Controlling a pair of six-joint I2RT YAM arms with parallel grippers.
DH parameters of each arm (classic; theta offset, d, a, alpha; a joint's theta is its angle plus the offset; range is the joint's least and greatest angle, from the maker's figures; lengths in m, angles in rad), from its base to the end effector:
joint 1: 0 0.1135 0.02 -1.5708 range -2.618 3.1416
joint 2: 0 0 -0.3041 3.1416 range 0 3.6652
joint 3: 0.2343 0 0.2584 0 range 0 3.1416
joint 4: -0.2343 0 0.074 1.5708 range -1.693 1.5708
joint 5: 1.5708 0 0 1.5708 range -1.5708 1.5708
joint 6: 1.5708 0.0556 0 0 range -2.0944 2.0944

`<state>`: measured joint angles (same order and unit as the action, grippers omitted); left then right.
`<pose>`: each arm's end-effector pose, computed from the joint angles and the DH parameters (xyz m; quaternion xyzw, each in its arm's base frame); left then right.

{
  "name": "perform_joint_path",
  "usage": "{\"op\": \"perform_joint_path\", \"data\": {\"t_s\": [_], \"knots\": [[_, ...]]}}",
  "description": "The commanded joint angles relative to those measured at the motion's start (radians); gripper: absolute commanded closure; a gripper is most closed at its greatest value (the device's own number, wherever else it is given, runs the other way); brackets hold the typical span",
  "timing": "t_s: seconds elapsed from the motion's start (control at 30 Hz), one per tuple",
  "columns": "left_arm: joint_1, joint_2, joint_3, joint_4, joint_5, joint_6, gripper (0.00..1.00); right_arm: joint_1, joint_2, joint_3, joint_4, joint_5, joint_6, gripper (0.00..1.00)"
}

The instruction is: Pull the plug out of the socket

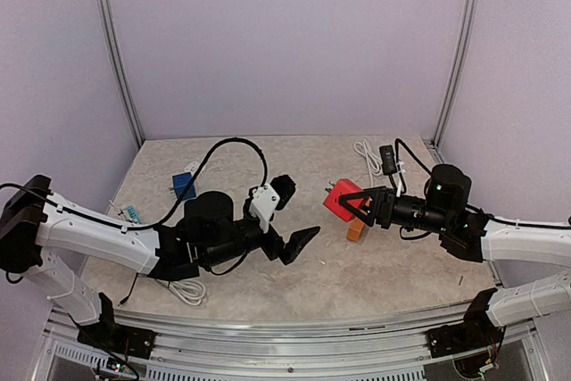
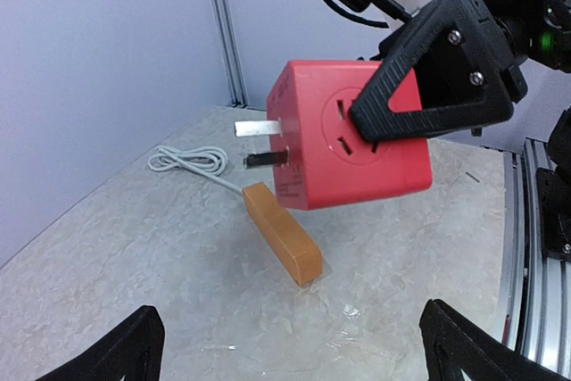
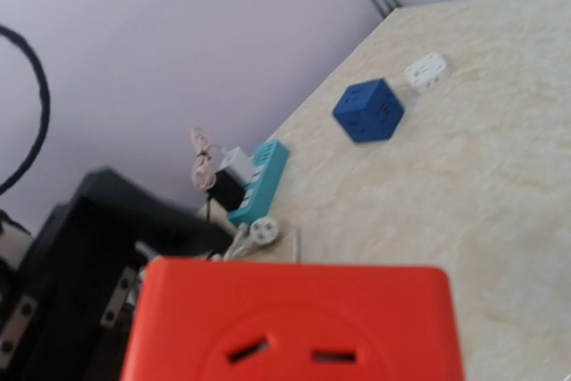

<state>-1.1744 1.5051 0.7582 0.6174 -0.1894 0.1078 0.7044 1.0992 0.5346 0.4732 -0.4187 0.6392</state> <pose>0.1459 -0.3214 0.2736 0.3974 0.6368 -0.2728 0.6018 0.1763 0.1795 0.2892 -0.1636 0.7176 0.5305 0.4205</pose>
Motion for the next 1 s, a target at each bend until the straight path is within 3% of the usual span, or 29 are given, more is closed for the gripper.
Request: {"op": "perform_joint_path", "data": {"t_s": [0.0,0.13,0.27,0.53,0.97], "knots": [[-0.059,0.088,0.084,0.108,-0.161,0.071,0.03,-0.007,0.010,-0.059,0.186,-0.044,0.105,1.00],[-0.130,0.200,0.169,0.169,-0.251,0.212,0.04,-0.006,0.034,-0.068,0.232,-0.060,0.129,1.00],[-0.155,0.263,0.214,0.187,-0.290,0.260,0.06,-0.003,0.031,-0.078,0.244,-0.045,0.138,1.00],[-0.154,0.285,0.252,0.165,-0.328,0.262,0.09,0.007,0.046,-0.109,0.305,-0.037,0.161,1.00],[-0.141,0.312,0.294,0.122,-0.343,0.224,0.26,0.027,0.059,-0.118,0.317,-0.009,0.171,1.00]]}}
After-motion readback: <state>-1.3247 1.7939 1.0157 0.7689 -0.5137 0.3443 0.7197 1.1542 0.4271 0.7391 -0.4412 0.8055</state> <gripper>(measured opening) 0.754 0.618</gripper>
